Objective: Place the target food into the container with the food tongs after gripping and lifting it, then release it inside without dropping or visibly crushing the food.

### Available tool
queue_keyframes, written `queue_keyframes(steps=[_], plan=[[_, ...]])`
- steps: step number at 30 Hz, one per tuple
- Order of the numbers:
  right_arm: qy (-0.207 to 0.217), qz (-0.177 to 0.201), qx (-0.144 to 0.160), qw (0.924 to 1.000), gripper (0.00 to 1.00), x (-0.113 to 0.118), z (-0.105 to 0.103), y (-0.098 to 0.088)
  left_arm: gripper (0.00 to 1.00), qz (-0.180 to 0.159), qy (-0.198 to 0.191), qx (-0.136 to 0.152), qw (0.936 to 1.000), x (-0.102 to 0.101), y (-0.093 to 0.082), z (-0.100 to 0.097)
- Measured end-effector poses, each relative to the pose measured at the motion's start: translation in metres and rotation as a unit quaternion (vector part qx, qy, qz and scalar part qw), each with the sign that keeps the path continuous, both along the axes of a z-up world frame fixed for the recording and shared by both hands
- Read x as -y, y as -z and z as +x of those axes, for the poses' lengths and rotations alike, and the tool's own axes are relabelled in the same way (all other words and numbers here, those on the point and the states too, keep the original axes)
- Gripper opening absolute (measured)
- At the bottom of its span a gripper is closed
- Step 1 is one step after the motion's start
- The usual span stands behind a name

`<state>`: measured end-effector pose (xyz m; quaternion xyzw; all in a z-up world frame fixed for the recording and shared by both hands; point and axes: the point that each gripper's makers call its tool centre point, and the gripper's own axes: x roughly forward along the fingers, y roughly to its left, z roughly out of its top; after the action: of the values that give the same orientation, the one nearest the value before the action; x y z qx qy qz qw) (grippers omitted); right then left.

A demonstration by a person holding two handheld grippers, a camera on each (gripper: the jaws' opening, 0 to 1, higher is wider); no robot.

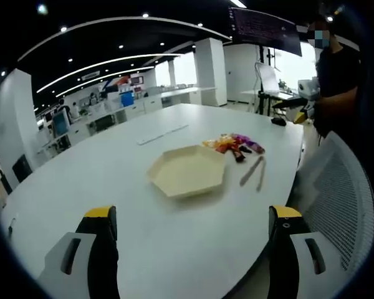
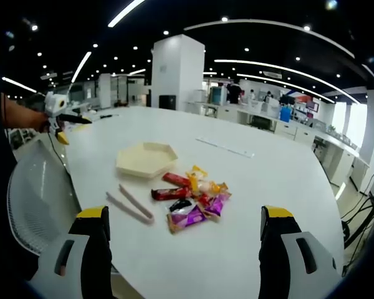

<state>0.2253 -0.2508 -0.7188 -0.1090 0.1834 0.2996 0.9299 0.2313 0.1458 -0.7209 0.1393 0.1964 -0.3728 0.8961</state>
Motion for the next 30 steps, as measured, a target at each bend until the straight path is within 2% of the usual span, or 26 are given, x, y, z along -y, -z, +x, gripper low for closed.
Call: queue_keyframes(steps=[8,17,23,30], plan=[[-0.001,-0.001,0.001,1.0000,1.00,0.000,0.000,0.000,0.98,-0.002,0.021,-0.005,0.9998,0.021,-0.003,0.001],[-0.008,-0.003,-0.003,1.0000,1.00,-0.004,-0.001,0.002,0.97,-0.001,0.051,-0.002,0.9987,0.051,-0.004,0.012],[-0.008,-0.006,-0.002,1.0000,1.00,-0.003,-0.001,0.002,0.97,0.012,0.083,-0.002,0.9965,0.067,-0.001,0.014],[-0.006,-0.004,-0.003,1.0000,1.00,-0.002,-0.001,0.003,0.95,0.009,0.114,-0.008,0.9934,0.090,0.006,0.016]])
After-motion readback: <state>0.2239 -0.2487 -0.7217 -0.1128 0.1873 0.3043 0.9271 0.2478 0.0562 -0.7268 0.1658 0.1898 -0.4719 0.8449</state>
